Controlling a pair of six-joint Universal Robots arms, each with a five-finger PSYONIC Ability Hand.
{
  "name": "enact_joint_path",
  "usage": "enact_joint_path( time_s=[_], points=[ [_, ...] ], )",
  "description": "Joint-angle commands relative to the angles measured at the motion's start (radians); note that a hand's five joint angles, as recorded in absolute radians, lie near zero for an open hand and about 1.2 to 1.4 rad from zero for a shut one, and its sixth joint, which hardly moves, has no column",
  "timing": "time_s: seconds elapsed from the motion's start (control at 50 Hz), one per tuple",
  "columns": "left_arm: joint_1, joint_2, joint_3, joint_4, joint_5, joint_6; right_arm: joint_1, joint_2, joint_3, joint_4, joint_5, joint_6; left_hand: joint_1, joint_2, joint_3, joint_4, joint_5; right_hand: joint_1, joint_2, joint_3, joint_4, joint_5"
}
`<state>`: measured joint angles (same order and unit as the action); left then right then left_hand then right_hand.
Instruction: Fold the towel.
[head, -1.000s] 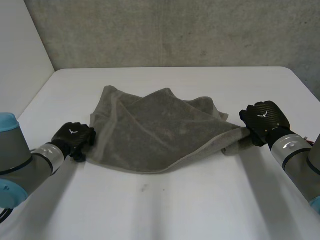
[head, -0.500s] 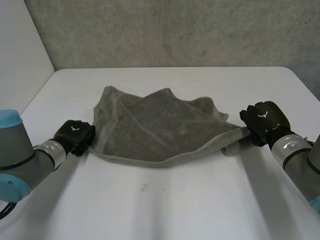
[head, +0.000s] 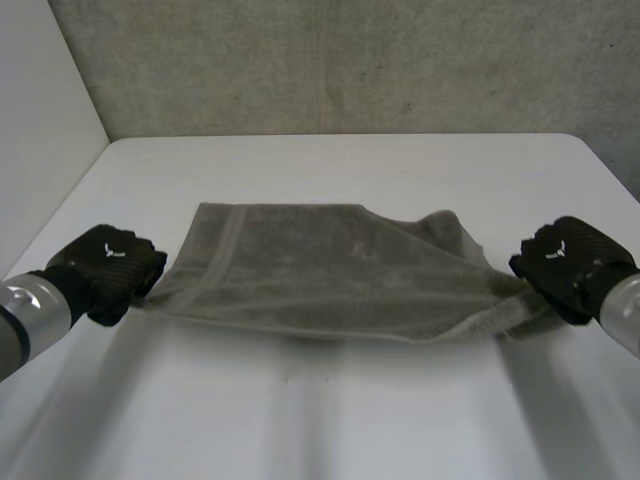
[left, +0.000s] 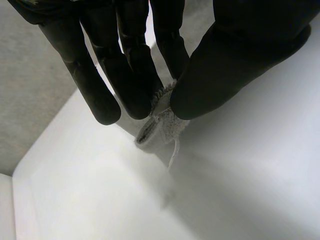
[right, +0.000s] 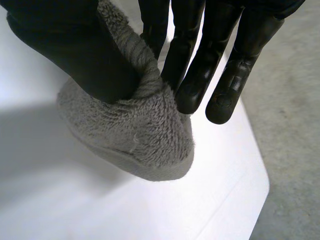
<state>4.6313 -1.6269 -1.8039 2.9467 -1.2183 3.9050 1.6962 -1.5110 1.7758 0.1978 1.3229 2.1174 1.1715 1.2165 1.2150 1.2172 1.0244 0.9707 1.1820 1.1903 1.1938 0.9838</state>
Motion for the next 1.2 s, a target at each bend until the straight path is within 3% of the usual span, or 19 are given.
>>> enact_joint_path(
  time_s=[0.02, 0.1, 0.26, 0.3, 0.42, 0.48, 0.5, 0.54, 0.58, 0.6, 0.64, 0.68, 0.76, 0.9, 1.08, 1.2],
  points=[
    [0.0, 0.071, -0.023, -0.061, 0.006, 0.048, -0.032, -0.098, 0.024, 0.147, -0.034, -0.083, 0.225, 0.18, 0.181, 0.179, 0.197, 0.426, 0.214, 0.206, 0.202, 0.238],
    [-0.006, 0.048, -0.026, -0.026, 0.008, 0.048, -0.035, -0.092, 0.028, 0.15, -0.062, -0.085, 0.225, 0.18, 0.181, 0.179, 0.197, 0.426, 0.214, 0.206, 0.202, 0.238],
    [-0.085, -0.248, 0.09, 0.071, -0.02, 0.043, -0.026, 0.197, -0.068, 0.106, -0.044, -0.1, 0.225, 0.18, 0.181, 0.179, 0.197, 0.426, 0.214, 0.206, 0.202, 0.238],
    [-0.112, -0.358, 0.194, 0.08, -0.064, 0.037, -0.021, 0.227, -0.104, 0.089, -0.024, -0.093, 0.225, 0.18, 0.181, 0.179, 0.197, 0.426, 0.214, 0.206, 0.202, 0.238],
    [-0.146, -0.511, 0.41, 0.094, -0.127, 0.037, 0.08, 0.365, -0.301, -0.052, 0.116, -0.056, 0.225, 0.18, 0.181, 0.179, 0.197, 0.426, 0.214, 0.206, 0.202, 0.238],
    [-0.172, -0.586, 0.747, 0.112, -0.19, 0.014, 0.126, 0.382, -0.454, -0.151, 0.197, -0.005, 0.225, 0.18, 0.181, 0.179, 0.197, 0.426, 0.214, 0.206, 0.202, 0.238],
    [-0.172, -0.587, 0.749, 0.112, -0.19, 0.014, 0.146, 0.382, -0.534, -0.223, 0.232, 0.04, 0.225, 0.18, 0.181, 0.179, 0.197, 0.426, 0.214, 0.206, 0.202, 0.238],
    [-0.172, -0.597, 0.877, 0.129, -0.208, -0.019, 0.157, 0.374, -0.594, -0.304, 0.257, 0.086, 0.225, 0.18, 0.181, 0.179, 0.197, 0.426, 0.214, 0.206, 0.202, 0.238],
    [-0.172, -0.594, 1.1, 0.201, -0.24, -0.125, 0.163, 0.364, -0.647, -0.396, 0.271, 0.134, 0.225, 0.18, 0.181, 0.179, 0.197, 0.426, 0.214, 0.206, 0.202, 0.238],
    [-0.172, -0.594, 1.101, 0.201, -0.241, -0.125, 0.16, 0.342, -0.671, -0.484, 0.272, 0.174, 0.225, 0.18, 0.181, 0.179, 0.197, 0.426, 0.214, 0.206, 0.202, 0.238],
    [-0.172, -0.567, 1.225, 0.296, -0.277, -0.26, 0.16, 0.313, -0.676, -0.571, 0.269, 0.208, 0.225, 0.18, 0.181, 0.179, 0.197, 0.426, 0.214, 0.206, 0.202, 0.238],
    [-0.172, -0.536, 1.239, 0.328, -0.286, -0.313, 0.16, 0.291, -0.673, -0.646, 0.269, 0.23, 0.225, 0.18, 0.181, 0.179, 0.197, 0.426, 0.214, 0.206, 0.202, 0.238],
    [-0.172, -0.476, 1.196, 0.353, -0.282, -0.391, 0.174, 0.264, -0.624, -0.698, 0.269, 0.231, 0.225, 0.18, 0.181, 0.179, 0.197, 0.426, 0.214, 0.206, 0.202, 0.238],
    [-0.167, -0.369, 0.82, 0.374, -0.253, -0.411, 0.192, 0.261, -0.472, -0.692, 0.253, 0.24, 0.225, 0.18, 0.181, 0.179, 0.197, 0.426, 0.214, 0.206, 0.202, 0.238],
    [-0.106, -0.37, 0.38, 0.5, -0.191, -0.411, 0.178, 0.27, -0.166, -0.701, 0.092, 0.24, 0.225, 0.18, 0.181, 0.179, 0.197, 0.426, 0.214, 0.206, 0.202, 0.238],
    [-0.094, -0.41, 0.236, 0.554, -0.161, -0.408, 0.178, 0.36, -0.01, -0.69, 0.007, 0.23, 0.225, 0.18, 0.181, 0.179, 0.197, 0.426, 0.214, 0.206, 0.202, 0.238]
  ],
)
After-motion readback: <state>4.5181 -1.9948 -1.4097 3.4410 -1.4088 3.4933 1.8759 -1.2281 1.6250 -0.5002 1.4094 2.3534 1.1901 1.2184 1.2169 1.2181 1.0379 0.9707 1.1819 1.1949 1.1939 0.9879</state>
